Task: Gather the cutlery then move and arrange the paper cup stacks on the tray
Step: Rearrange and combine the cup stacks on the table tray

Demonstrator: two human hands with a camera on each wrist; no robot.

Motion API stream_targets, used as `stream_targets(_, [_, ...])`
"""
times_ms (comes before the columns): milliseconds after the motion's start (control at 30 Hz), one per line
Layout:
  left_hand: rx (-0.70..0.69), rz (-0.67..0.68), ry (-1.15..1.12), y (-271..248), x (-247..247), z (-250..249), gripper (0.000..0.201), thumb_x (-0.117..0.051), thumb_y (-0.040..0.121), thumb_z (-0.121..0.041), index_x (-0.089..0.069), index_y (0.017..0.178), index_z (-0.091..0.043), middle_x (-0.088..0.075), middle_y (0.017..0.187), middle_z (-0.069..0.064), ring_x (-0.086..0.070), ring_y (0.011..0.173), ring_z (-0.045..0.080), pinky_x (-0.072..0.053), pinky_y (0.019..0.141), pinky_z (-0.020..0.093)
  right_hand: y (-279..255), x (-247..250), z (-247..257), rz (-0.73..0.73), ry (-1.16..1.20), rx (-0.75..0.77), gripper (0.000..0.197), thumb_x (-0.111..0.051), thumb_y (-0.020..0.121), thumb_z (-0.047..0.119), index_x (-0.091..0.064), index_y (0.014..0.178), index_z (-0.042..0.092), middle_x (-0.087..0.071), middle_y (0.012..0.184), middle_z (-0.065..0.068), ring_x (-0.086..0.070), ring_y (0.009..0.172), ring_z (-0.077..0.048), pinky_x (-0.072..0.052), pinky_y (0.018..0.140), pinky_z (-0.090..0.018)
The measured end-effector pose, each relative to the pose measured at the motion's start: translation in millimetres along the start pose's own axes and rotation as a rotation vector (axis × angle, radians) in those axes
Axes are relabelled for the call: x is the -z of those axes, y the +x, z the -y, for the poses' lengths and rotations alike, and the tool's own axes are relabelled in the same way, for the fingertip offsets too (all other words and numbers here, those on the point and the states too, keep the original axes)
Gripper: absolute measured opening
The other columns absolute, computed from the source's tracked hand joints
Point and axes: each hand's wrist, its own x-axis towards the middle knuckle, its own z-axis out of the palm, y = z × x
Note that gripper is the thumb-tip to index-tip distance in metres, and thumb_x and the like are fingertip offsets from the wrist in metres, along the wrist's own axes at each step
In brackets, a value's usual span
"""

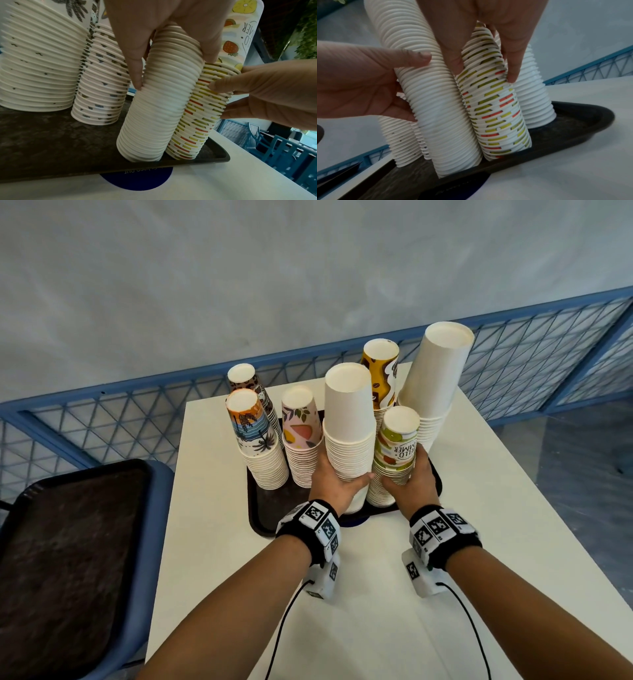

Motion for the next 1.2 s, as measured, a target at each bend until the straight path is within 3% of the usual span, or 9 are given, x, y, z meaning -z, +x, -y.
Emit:
stream_targets(400, [-0.001,0.141,0.081,-2,2,1,0.093,-0.082,0.064,-0.016,-0.028,0.14,-0.016,-0.045,0.136,-0.004,-0.041,0.125,0.011,-0.029,0.101,0.021,3,13,-14,0.056,-0.026,0.027,0.09,-0.073,0.072,0.011,-0.019,0.144,0.013,-0.044,0.141,-0.01,-0.043,0.129,-0.026,-0.038,0.108,-0.045])
stream_targets(567, [-0.012,-0.218,0.176,-14,22,15,0.055,-0.072,0.07,-0.007,-0.046,0.118,-0.001,-0.046,0.122,0.014,-0.047,0.116,0.029,-0.037,0.098,0.029,-15,5,-19,0.006,0.041,-0.141,0.085,-0.073,0.073,0.016,-0.023,0.141,0.009,-0.042,0.139,-0.013,-0.044,0.127,-0.027,-0.038,0.107,-0.041])
stream_targets(700, [-0.139,-0.401,0.222,-7,42,7,0.053,-0.073,0.069,-0.008,-0.048,0.114,0.002,-0.045,0.119,0.019,-0.047,0.113,0.032,-0.034,0.096,0.026,-46,2,-13,0.014,-0.077,-0.231,0.049,-0.068,0.08,0.016,-0.045,0.119,-0.003,-0.053,0.116,-0.019,-0.052,0.107,-0.03,-0.037,0.082,-0.024])
stream_targets(800, [-0.208,-0.465,0.242,2,58,-8,0.053,-0.072,0.069,-0.01,-0.049,0.115,0.001,-0.046,0.119,0.019,-0.046,0.112,0.032,-0.029,0.094,0.021,-68,-8,-8,0.219,-0.159,-0.243,0.029,-0.065,0.083,0.019,-0.055,0.103,0.001,-0.055,0.092,-0.007,-0.056,0.092,-0.026,-0.036,0.075,-0.023])
stream_targets(867, [-0.226,-0.566,0.255,8,68,-15,0.055,-0.074,0.066,-0.013,-0.049,0.112,0.002,-0.047,0.117,0.02,-0.045,0.112,0.034,-0.027,0.094,0.021,-81,-19,3,0.394,-0.162,-0.216,0.024,-0.063,0.084,0.021,-0.058,0.102,0.006,-0.056,0.089,-0.003,-0.054,0.083,-0.019,-0.038,0.074,-0.021])
stream_targets(933, [-0.181,-0.671,0.259,15,79,-19,0.063,-0.077,0.062,-0.018,-0.046,0.114,0.002,-0.045,0.119,0.02,-0.042,0.115,0.034,-0.027,0.096,0.027,-90,-34,21,0.516,-0.146,-0.129,0.029,-0.061,0.086,0.02,-0.057,0.111,0.008,-0.061,0.099,-0.005,-0.054,0.084,-0.015,-0.038,0.076,-0.018])
stream_targets(1033, [-0.085,-0.728,0.223,30,96,-14,0.083,-0.081,0.058,-0.023,-0.037,0.126,-0.001,-0.037,0.129,0.019,-0.037,0.122,0.034,-0.028,0.104,0.034,-88,-58,51,0.561,-0.11,-0.011,0.05,-0.056,0.089,0.019,-0.041,0.135,0.009,-0.053,0.133,-0.008,-0.051,0.119,-0.018,-0.037,0.096,-0.019])
stream_targets(1133, [-0.027,-0.61,0.188,43,108,-7,0.098,-0.082,0.061,-0.026,-0.025,0.139,-0.012,-0.03,0.14,0.014,-0.033,0.131,0.029,-0.028,0.11,0.039,-78,-83,73,0.564,-0.109,0.01,0.067,-0.052,0.091,0.019,-0.015,0.147,0.011,-0.028,0.152,-0.008,-0.029,0.139,-0.021,-0.025,0.111,-0.025])
stream_targets(1200, [-0.043,-0.494,0.17,50,115,-2,0.1,-0.083,0.062,-0.026,-0.023,0.141,-0.017,-0.031,0.143,0.01,-0.034,0.132,0.023,-0.03,0.109,0.032,-72,-99,81,0.504,-0.077,-0.036,0.074,-0.052,0.09,0.017,-0.005,0.148,0.012,-0.017,0.155,-0.01,-0.021,0.142,-0.023,-0.02,0.113,-0.026])
